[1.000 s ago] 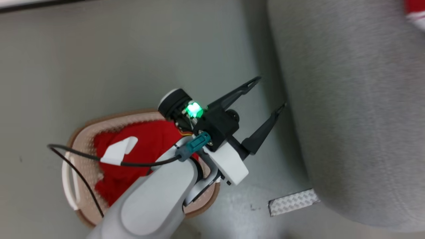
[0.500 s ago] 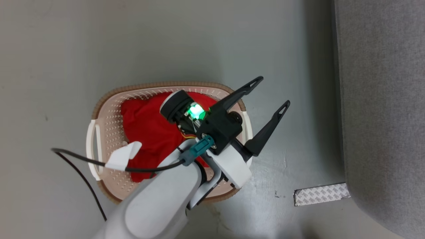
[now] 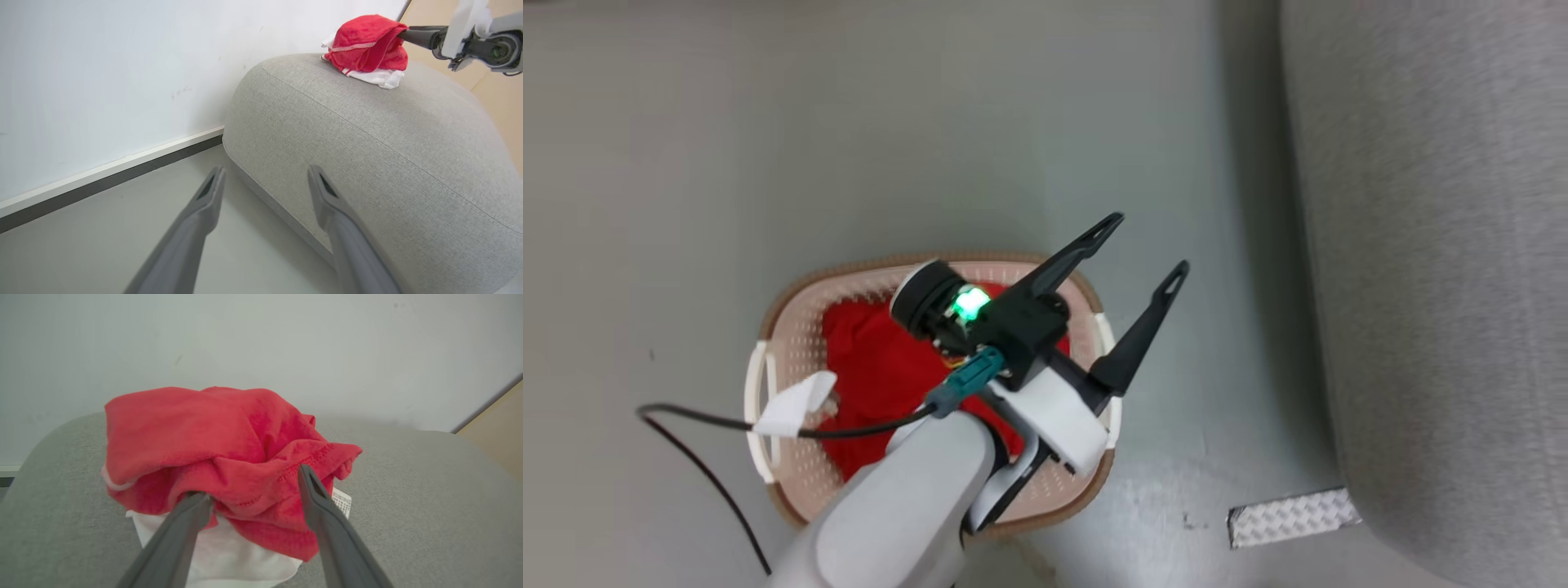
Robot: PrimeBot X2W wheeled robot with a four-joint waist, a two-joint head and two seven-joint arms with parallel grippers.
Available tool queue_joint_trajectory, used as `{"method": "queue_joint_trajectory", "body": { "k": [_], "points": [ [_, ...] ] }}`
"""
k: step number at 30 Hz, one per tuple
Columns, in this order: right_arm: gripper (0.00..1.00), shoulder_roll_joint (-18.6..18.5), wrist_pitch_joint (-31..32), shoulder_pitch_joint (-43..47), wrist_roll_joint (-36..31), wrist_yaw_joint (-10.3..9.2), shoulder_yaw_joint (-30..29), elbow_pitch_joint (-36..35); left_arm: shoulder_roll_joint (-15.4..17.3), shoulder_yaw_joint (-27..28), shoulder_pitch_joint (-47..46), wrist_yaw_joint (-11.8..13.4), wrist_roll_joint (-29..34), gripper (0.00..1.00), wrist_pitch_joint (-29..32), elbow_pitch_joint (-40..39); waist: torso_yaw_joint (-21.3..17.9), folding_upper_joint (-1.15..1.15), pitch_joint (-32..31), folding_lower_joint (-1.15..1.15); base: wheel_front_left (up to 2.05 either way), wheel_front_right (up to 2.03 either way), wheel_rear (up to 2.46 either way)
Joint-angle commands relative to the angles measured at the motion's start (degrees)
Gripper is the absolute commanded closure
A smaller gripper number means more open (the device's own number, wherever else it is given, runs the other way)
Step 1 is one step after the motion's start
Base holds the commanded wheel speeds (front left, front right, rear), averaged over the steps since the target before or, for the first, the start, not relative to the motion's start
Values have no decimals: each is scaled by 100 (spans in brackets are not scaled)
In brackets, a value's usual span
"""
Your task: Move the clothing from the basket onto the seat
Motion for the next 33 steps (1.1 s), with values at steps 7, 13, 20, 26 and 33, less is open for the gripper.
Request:
{"method": "queue_joint_trajectory", "body": {
  "k": [7, 13, 20, 26, 33],
  "points": [
    [0, -76, -218, 1124, 76, 0, 384, -601, 129, 203, 603, 115, -375, 0, -369, 336, -171, 0, -1118, 0, 0, 0, 0],
    [0, 56, -219, 2342, -322, 0, -485, -1887, 300, 502, 1142, 341, -621, 0, -608, 548, -78, 0, -1868, 0, 0, 0, 0],
    [0, 802, -220, 3897, -1058, -1, -1559, -3313, 464, 940, 1771, 546, -910, 0, -758, 665, 151, 0, -2581, 0, 0, 0, 0],
    [0, 1625, -214, 5097, -1518, -4, -1739, -4270, 597, 1387, 2419, 714, -1048, 0, -799, 664, 402, 0, -3140, 0, 0, 0, 0],
    [0, 2497, -213, 6018, -1676, -5, -1672, -4681, 556, 2043, 3295, 828, -921, 0, -799, 434, 660, 0, -3650, 0, 0, 0, 0]
  ]
}}
